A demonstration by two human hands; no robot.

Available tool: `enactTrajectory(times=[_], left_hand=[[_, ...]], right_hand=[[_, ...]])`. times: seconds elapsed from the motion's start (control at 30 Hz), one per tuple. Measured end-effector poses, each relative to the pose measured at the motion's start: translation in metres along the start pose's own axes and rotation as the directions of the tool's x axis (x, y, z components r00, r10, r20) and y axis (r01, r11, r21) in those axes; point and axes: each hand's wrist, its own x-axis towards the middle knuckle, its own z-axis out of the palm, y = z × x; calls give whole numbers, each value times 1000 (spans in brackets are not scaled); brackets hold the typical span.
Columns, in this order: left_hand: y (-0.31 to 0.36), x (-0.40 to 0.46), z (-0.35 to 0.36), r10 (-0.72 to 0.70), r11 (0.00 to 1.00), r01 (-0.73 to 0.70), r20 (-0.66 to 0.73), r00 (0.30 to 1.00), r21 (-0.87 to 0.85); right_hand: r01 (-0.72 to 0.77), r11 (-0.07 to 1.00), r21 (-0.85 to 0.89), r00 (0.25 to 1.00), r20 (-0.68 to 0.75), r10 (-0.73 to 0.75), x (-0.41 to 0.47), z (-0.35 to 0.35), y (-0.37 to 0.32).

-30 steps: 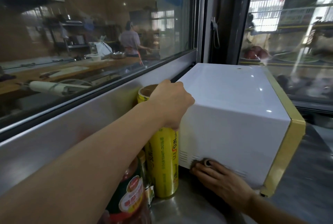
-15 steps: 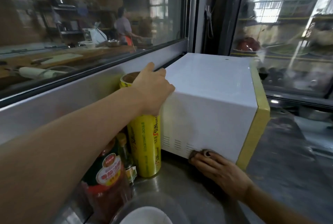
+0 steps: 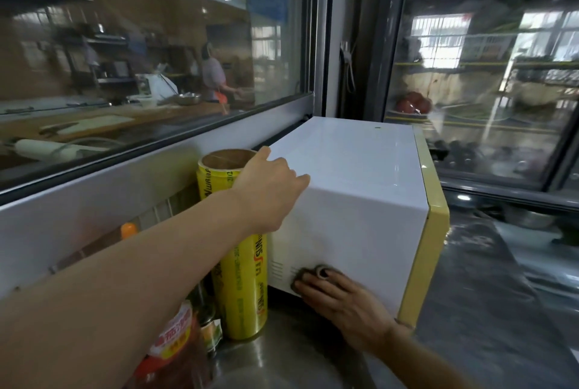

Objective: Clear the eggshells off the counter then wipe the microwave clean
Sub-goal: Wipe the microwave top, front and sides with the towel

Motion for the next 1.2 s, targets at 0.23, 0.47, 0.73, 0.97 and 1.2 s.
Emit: enactTrajectory(times=[0.23, 0.47, 0.73, 0.97, 1.2], left_hand=[[4, -4, 2, -14, 999, 14, -1, 1000, -33], [-4, -1, -7, -15, 994, 15, 0, 1000, -113], [-1, -1, -2, -62, 995, 60, -19, 998, -82], [10, -7, 1, -93, 993, 89, -58, 994, -77], [36, -3, 11, -137, 962, 92, -162, 977, -257]], right_hand=[[-182, 983, 11, 976, -117, 182, 6, -32, 27], [-388, 920, 52, 885, -259, 387, 7, -65, 65], [-92, 993, -75, 995, 24, 94, -27, -1, 12], [-286, 943, -171, 949, -184, 254, -82, -28, 53], [-577, 812, 87, 727, -399, 560, -78, -18, 47]])
